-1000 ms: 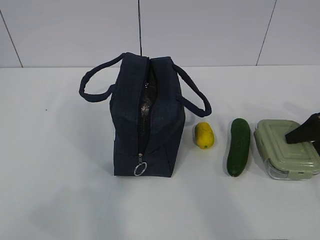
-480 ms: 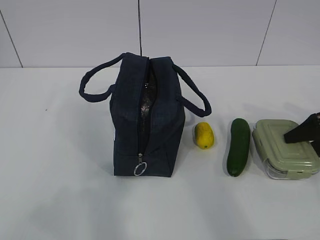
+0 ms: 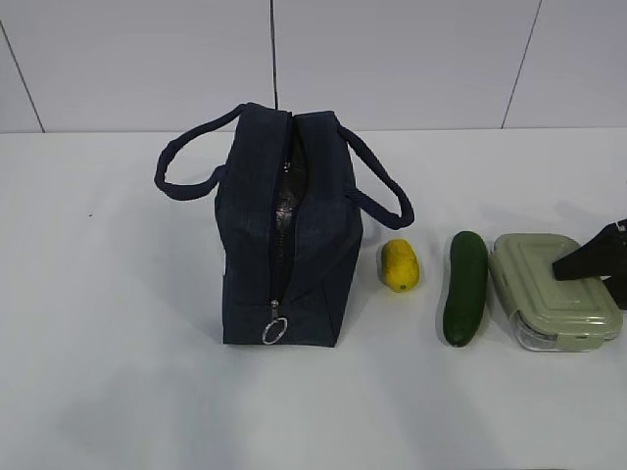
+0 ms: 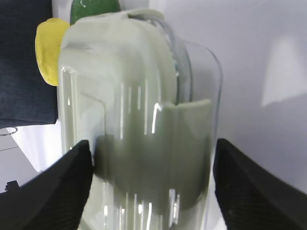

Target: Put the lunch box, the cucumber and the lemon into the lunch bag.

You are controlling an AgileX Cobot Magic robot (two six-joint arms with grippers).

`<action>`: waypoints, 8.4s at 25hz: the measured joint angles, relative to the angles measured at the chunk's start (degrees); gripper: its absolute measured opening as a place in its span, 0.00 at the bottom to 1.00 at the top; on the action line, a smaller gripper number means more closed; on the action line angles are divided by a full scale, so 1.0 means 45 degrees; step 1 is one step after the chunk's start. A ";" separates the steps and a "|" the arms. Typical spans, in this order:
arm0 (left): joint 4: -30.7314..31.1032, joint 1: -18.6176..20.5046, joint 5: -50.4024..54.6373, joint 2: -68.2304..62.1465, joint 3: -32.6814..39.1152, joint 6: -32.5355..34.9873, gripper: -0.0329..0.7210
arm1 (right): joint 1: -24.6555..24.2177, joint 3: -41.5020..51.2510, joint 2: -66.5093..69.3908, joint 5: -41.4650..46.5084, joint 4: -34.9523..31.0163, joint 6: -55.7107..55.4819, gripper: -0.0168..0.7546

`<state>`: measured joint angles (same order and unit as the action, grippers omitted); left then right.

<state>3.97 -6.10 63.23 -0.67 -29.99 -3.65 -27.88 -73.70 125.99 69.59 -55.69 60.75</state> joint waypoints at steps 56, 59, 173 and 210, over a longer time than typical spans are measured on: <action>-0.5332 -0.2619 -0.2545 -1.7048 -0.7481 0.3215 0.46 | 0.0018 -0.0052 0.0000 0.0400 -0.0198 -0.0145 0.51; -0.5381 -0.2913 -0.2514 -1.8693 -0.8858 0.3245 0.52 | 0.0018 -0.0052 0.0000 0.0400 -0.0198 -0.0145 0.51; -0.5358 -0.2353 0.1668 -2.6381 -1.8336 0.3409 0.03 | 0.2422 -0.1420 -0.1660 -0.0870 -0.2617 -0.2758 0.49; -0.5991 -0.2953 0.1668 -2.6381 -1.8336 0.2678 0.03 | 0.7179 -0.3415 -0.1249 -0.0559 -0.3932 -0.3371 0.49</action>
<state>-22.99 -19.39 70.74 -119.39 -112.50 8.40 4.43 -89.07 120.37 67.08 -73.38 45.57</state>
